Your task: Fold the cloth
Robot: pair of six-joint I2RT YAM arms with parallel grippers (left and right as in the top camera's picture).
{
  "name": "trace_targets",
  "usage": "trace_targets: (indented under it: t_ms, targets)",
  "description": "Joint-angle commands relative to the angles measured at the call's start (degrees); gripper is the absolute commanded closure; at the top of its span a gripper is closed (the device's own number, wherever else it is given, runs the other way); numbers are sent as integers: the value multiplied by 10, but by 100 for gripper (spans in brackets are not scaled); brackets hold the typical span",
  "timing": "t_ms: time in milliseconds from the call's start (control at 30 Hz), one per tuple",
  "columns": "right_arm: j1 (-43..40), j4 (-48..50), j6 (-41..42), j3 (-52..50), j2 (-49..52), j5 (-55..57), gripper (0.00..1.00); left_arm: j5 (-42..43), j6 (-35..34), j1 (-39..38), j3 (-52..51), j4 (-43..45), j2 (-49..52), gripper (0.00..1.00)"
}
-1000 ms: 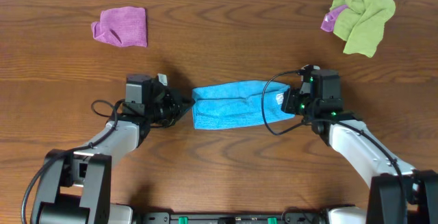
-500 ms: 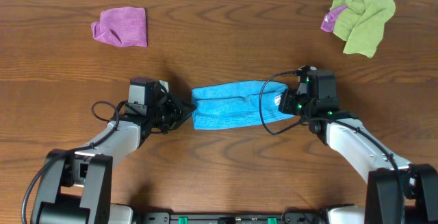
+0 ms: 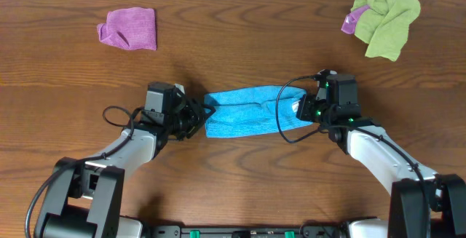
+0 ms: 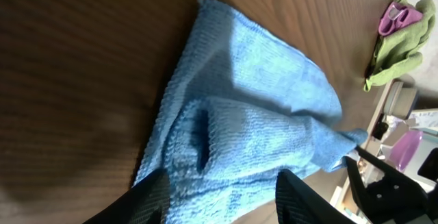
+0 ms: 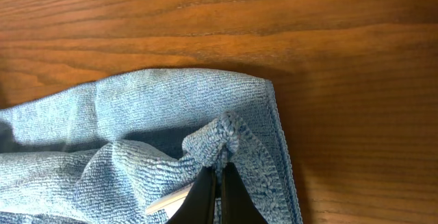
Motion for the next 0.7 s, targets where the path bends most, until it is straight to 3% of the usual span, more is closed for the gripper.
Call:
trace_targets:
  t_ms: [0,233,433,667]
  targets:
    - [4,-2,8,10,3,1,99,-20,-9,-2,7,1,-2,49]
    - [4,-2,8,10,3,-2,99,-39,-27,-8,7,13,9,52]
    - [4,-3,8,10,3,-3,99,-2,-64,-17,7,93,70,60]
    - [4,-9,8,10,3,-3,99,9,-78,-17,7,114,85,62]
